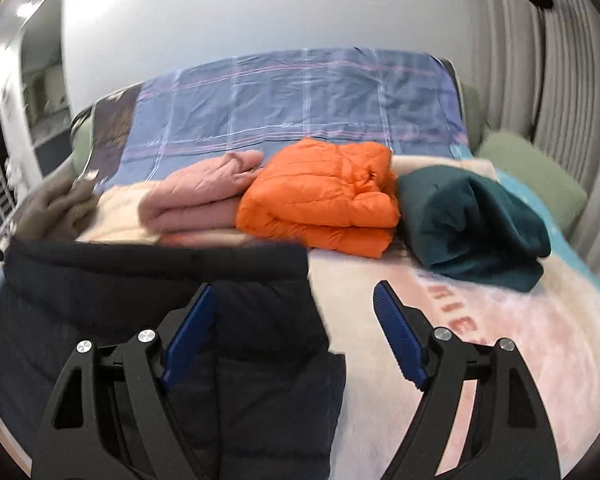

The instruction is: Fold large clothes

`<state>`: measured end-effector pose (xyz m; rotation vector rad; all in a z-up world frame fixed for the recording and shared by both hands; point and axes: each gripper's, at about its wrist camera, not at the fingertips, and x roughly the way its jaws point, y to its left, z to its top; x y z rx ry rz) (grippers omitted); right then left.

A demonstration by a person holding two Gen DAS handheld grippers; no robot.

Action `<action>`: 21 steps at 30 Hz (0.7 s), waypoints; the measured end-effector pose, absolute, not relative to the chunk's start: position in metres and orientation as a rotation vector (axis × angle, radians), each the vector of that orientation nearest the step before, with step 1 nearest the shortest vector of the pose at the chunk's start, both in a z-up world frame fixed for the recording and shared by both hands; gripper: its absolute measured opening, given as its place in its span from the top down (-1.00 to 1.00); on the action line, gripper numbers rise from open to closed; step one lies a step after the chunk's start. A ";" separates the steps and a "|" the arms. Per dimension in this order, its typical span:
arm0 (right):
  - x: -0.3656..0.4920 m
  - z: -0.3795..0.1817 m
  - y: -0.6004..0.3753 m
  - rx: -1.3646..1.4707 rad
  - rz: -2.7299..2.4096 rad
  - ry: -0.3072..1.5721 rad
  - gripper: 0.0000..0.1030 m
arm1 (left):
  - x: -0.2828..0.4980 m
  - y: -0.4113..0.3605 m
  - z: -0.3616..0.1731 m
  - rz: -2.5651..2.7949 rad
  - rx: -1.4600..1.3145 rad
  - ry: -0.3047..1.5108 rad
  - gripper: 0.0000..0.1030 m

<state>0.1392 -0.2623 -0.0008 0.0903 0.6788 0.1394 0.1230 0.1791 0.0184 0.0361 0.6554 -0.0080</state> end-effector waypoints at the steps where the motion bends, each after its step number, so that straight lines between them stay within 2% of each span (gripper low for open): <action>1: 0.143 -0.004 -0.264 0.115 0.156 0.695 -0.57 | 0.128 0.183 0.016 -0.035 0.010 0.670 -0.68; 3: 0.149 -0.009 -0.266 0.164 0.186 0.727 -0.52 | 0.138 0.186 0.005 -0.083 -0.027 0.719 -0.68; 5: 0.155 -0.017 -0.266 0.208 0.219 0.763 -0.37 | 0.151 0.185 -0.015 -0.136 -0.057 0.811 -0.68; 6: 0.156 -0.020 -0.266 0.219 0.227 0.775 -0.22 | 0.154 0.183 -0.024 -0.156 -0.066 0.842 -0.64; 7: 0.160 -0.026 -0.265 0.231 0.240 0.801 0.06 | 0.155 0.181 -0.030 -0.171 -0.073 0.861 -0.53; 8: 0.162 -0.029 -0.264 0.238 0.247 0.820 0.27 | 0.157 0.179 -0.038 -0.191 -0.079 0.882 0.16; 9: 0.162 -0.034 -0.261 0.245 0.249 0.840 0.72 | 0.158 0.176 -0.046 -0.212 -0.081 0.909 0.69; 10: 0.161 -0.035 -0.260 0.247 0.251 0.846 0.96 | 0.155 0.172 -0.052 -0.205 -0.073 0.921 0.70; 12: 0.158 -0.042 -0.255 0.232 0.240 0.865 0.96 | 0.145 0.160 -0.056 -0.167 0.012 0.906 0.76; 17: 0.145 -0.083 -0.228 0.136 0.185 0.959 1.00 | 0.120 0.144 -0.078 -0.108 0.165 0.889 0.73; 21: 0.129 -0.066 -0.229 0.118 0.118 0.900 0.96 | 0.114 0.153 -0.062 -0.055 0.123 0.844 0.55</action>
